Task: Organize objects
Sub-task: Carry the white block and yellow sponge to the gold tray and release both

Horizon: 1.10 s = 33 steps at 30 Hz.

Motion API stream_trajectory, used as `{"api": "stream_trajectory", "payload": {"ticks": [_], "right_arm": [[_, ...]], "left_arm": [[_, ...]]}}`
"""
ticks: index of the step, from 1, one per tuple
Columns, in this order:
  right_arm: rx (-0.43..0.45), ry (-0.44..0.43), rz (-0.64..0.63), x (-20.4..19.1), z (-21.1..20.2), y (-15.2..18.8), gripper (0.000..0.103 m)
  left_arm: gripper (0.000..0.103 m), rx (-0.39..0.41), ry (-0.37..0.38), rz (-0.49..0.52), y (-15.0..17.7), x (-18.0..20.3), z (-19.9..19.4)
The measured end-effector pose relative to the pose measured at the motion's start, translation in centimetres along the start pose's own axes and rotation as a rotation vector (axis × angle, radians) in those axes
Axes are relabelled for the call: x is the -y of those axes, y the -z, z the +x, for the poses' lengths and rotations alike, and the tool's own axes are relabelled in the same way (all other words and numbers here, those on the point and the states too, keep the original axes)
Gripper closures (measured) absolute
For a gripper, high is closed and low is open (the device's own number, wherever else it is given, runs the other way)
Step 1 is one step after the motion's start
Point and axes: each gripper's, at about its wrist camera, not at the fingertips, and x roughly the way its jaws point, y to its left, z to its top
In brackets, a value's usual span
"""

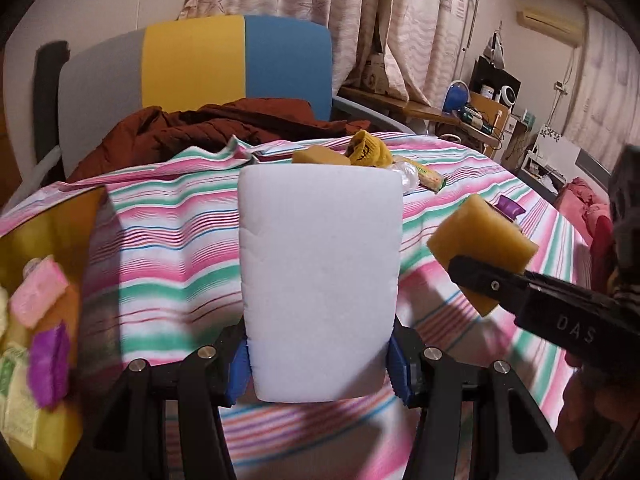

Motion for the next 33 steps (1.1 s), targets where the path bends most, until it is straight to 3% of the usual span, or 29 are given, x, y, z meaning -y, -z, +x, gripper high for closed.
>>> {"api": "stream_trajectory", "payload": {"ticks": [15, 21, 26, 33], "right_arm": [[-0.058, -0.17, -0.108, -8.3, -0.6, 0.9, 0.071], [-0.068, -0.264, -0.175, -12.7, -1.0, 0.9, 0.071], [-0.078, -0.338, -0.244, -16.5, -1.6, 1.3, 0.071], [-0.133, -0.389, -0.314, -20.6, -0.6, 2.6, 0.069]], "left_arm": [[0.046, 0.056, 0.001, -0.101, 2.4, -4.8, -8.4], [0.046, 0.077, -0.069, -0.197, 3.5, -9.3, -11.6], [0.046, 0.051, -0.123, -0.285, 5.3, -13.6, -13.3], [0.044, 0.013, -0.178, -0.296, 6.7, -16.5, -14.5]]}}
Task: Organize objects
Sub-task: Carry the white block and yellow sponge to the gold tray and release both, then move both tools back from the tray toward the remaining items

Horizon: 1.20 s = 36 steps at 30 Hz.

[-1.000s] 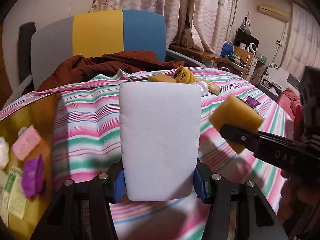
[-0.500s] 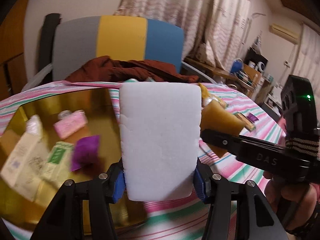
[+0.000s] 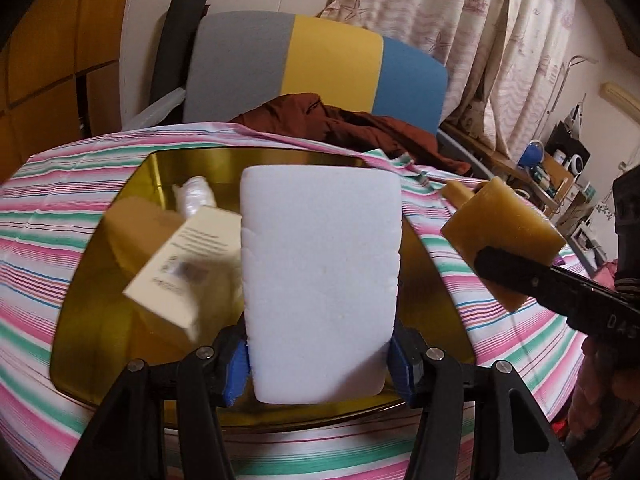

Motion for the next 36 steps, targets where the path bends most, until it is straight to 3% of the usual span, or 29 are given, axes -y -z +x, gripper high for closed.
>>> {"api": "stream_trajectory", "payload": {"ticks": [3, 5, 8, 16, 21, 36], "right_arm": [[-0.047, -0.008, -0.01, -0.9, 1.4, 0.1, 0.067], [-0.058, 0.012, -0.028, -1.4, 1.9, 0.3, 0.059], [-0.044, 0.028, -0.066, -2.1, 1.8, 0.4, 0.052], [-0.011, 0.038, -0.049, -1.6, 0.9, 0.3, 0.051], [-0.011, 0.051, -0.012, -0.6, 0.6, 0.4, 0.051], [0.028, 0.112, 0.062, 2.6, -1.0, 0.2, 0.051]], "left_arm": [[0.036, -0.028, -0.015, 0.005, 0.1, -0.8, 0.3], [0.016, -0.045, -0.031, -0.011, 0.3, -1.1, 0.4], [0.002, -0.022, -0.039, -0.064, 0.3, -1.8, -0.1], [0.001, 0.021, -0.102, -0.163, 0.0, -3.4, -1.1], [0.0, 0.028, -0.104, -0.197, -0.2, -3.5, -1.3], [0.0, 0.046, -0.068, -0.154, -1.2, -0.4, -1.7]]}}
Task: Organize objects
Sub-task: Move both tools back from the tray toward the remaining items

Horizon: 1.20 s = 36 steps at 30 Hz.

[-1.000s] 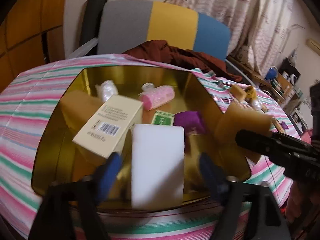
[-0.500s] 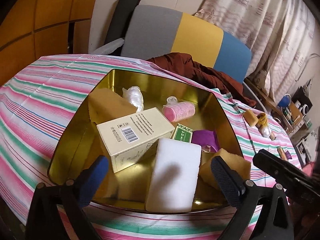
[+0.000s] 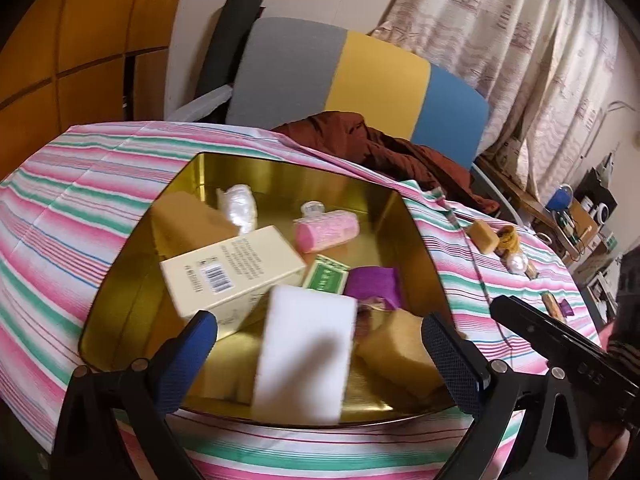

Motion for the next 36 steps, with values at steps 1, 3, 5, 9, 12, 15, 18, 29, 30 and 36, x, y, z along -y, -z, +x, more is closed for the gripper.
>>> {"api": "stream_trajectory", "payload": {"ticks": [1, 3, 5, 9, 12, 15, 18, 29, 30, 36], "right_arm": [[0.0, 0.005, 0.007, 0.3, -0.1, 0.0, 0.051], [0.002, 0.016, 0.022, 1.0, -0.2, 0.1, 0.051], [0.002, 0.025, 0.031, 1.6, -0.4, 0.1, 0.051], [0.002, 0.052, 0.051, 3.0, -0.7, 0.3, 0.051], [0.003, 0.074, 0.065, 4.0, -0.9, 0.3, 0.051], [0.005, 0.111, 0.08, 5.4, -1.4, 0.5, 0.051], [0.0, 0.152, 0.104, 7.2, -1.7, 0.8, 0.051], [-0.043, 0.388, 0.191, 18.0, -3.7, 2.6, 0.05], [-0.04, 0.417, 0.191, 18.9, -4.1, 2.5, 0.05], [-0.031, 0.625, 0.184, 28.3, -5.8, -0.7, 0.044]], "left_arm": [[0.0, -0.002, 0.005, 0.007, 0.0, 0.3, 0.0], [0.0, -0.009, 0.018, 0.026, 0.1, 1.2, 0.1], [0.0, -0.019, 0.031, 0.051, 0.1, 2.2, 0.3], [0.0, -0.034, 0.056, 0.096, 0.2, 4.1, 0.6], [0.0, -0.046, 0.071, 0.13, 0.3, 5.5, 1.0], [0.0, -0.061, 0.094, 0.149, 0.4, 6.8, 1.4], [0.0, -0.073, 0.114, 0.17, 0.4, 8.1, 1.7], [0.0, -0.128, 0.169, 0.295, 0.9, 13.3, 2.7], [0.0, -0.131, 0.172, 0.303, 0.9, 13.7, 2.9], [0.0, -0.161, 0.216, 0.299, 1.0, 15.7, 3.6]]}}
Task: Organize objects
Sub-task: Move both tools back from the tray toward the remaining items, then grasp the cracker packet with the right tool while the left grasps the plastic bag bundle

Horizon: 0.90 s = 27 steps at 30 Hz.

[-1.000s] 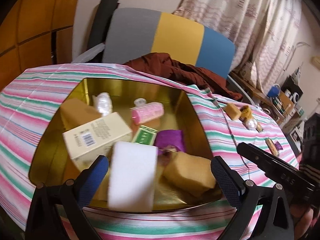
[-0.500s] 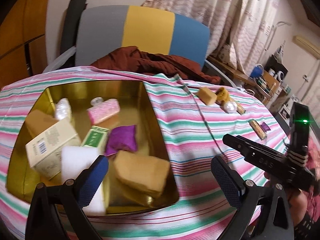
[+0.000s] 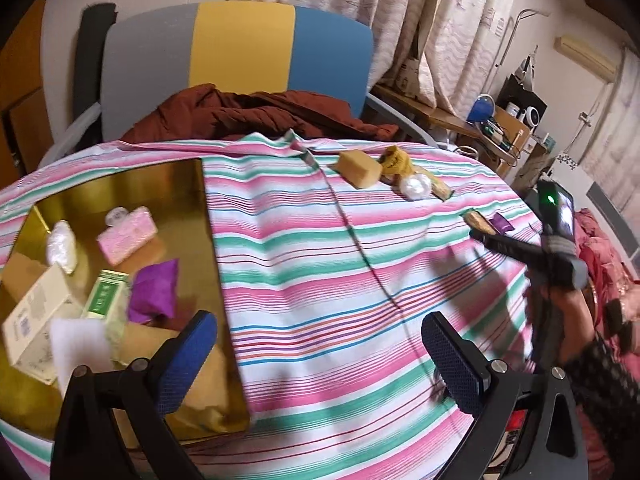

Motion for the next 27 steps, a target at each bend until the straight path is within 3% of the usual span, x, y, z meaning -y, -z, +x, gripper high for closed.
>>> {"api": "stream_trajectory", "payload": {"ticks": [5, 9, 13, 14, 16, 21, 27], "right_arm": [[-0.021, 0.084, 0.001, 4.6, 3.4, -2.4, 0.044], [-0.077, 0.024, 0.046, 6.4, 5.6, -2.4, 0.044], [-0.075, 0.004, 0.048, 6.3, 6.1, -1.8, 0.044], [-0.07, 0.002, 0.047, 6.2, 6.0, -1.8, 0.051], [-0.06, -0.015, 0.049, 5.8, 5.8, -1.5, 0.054], [-0.039, -0.029, 0.062, 4.8, 5.5, -0.9, 0.054], [-0.017, 0.018, 0.046, 3.9, 5.3, -0.4, 0.054]], "left_arm": [[0.0, -0.016, 0.014, 0.021, -0.1, 1.3, 0.7], [0.0, -0.025, 0.013, 0.049, -0.5, 2.0, 1.3], [0.0, -0.041, 0.026, 0.085, -1.4, 3.2, 2.8], [0.0, -0.043, 0.03, 0.101, -1.7, 3.5, 3.2], [0.0, -0.045, 0.048, 0.134, -2.4, 4.4, 4.3], [0.0, -0.067, 0.079, 0.188, -4.9, 7.1, 8.5], [0.0, -0.12, 0.126, 0.137, -9.0, 10.1, 15.5]]}}
